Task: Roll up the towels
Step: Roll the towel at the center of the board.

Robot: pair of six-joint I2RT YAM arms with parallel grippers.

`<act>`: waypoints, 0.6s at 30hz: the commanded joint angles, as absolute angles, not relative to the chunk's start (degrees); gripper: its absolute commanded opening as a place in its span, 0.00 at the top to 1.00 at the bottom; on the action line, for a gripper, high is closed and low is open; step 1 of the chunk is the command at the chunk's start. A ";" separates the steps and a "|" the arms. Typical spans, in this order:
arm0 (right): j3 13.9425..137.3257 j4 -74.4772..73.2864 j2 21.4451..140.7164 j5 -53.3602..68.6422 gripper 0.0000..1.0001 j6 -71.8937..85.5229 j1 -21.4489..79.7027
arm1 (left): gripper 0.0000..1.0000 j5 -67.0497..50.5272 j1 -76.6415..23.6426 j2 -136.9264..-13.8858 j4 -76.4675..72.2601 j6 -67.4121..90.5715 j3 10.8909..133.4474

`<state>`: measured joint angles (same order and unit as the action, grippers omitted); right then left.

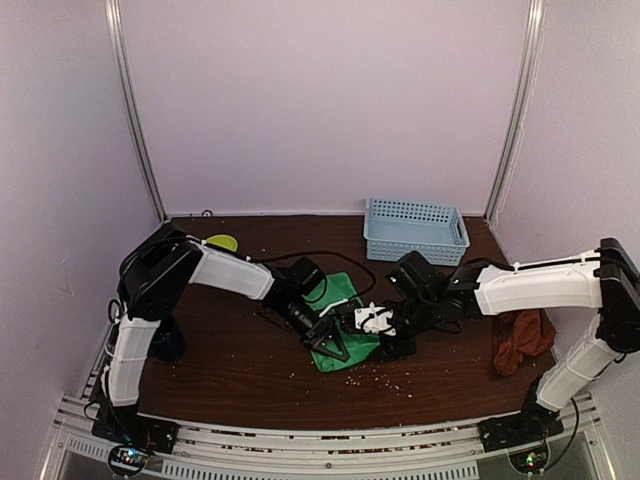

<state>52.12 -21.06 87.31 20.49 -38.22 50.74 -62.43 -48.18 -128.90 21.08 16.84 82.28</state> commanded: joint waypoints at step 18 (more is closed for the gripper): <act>59.06 -20.74 99.36 21.98 0.94 -38.73 52.52 | 0.84 -61.63 -46.51 -126.59 20.30 17.61 79.79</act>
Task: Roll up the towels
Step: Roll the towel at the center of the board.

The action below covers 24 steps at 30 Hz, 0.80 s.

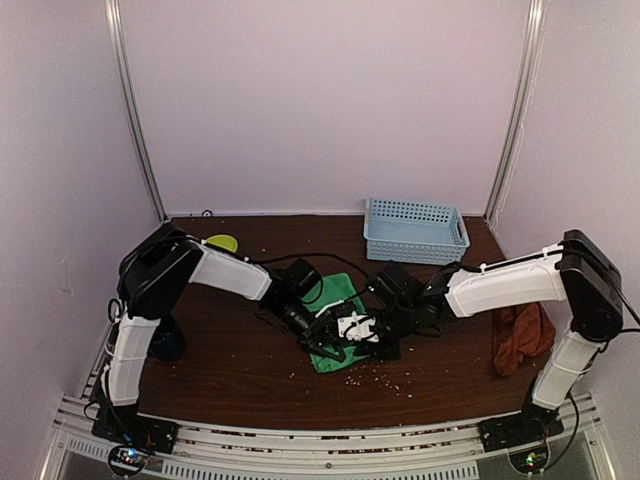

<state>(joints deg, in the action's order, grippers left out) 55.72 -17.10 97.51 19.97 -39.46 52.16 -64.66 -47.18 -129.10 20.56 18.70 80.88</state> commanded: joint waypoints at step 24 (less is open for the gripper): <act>90.37 -54.30 126.00 45.52 0.98 -22.47 40.93 | 0.47 16.05 -68.44 -80.15 14.49 3.10 51.15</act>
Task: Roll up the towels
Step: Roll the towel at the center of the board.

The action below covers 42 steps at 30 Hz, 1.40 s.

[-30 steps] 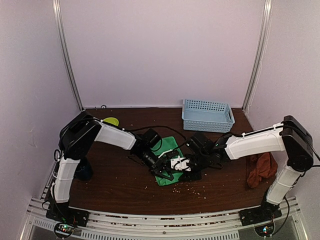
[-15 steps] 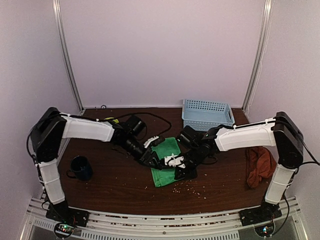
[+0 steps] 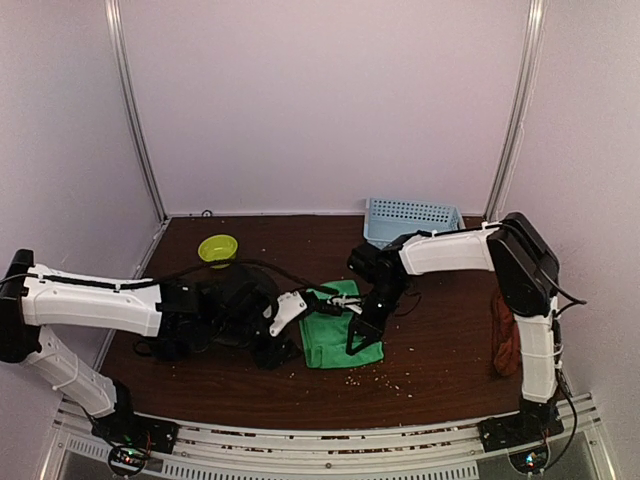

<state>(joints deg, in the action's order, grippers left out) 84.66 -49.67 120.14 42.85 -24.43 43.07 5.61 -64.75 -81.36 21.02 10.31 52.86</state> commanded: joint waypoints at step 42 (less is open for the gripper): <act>105.25 -65.36 127.80 51.30 0.68 -26.41 37.17 | 0.94 26.83 -71.46 -117.94 11.20 -23.24 67.64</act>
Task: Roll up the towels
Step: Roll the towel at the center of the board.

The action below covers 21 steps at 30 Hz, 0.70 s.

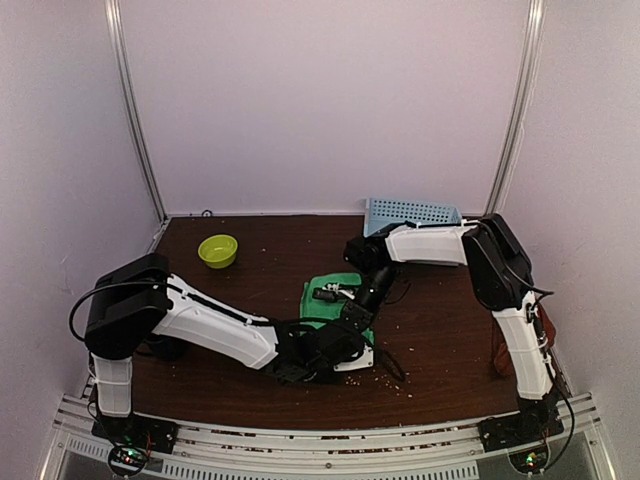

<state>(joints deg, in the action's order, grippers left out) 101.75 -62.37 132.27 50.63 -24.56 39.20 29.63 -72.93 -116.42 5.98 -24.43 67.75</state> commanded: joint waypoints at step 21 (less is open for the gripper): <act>82.71 -60.32 74.67 55.69 0.53 -38.61 25.86 | 1.00 -43.69 -55.99 -128.10 35.33 -2.84 93.08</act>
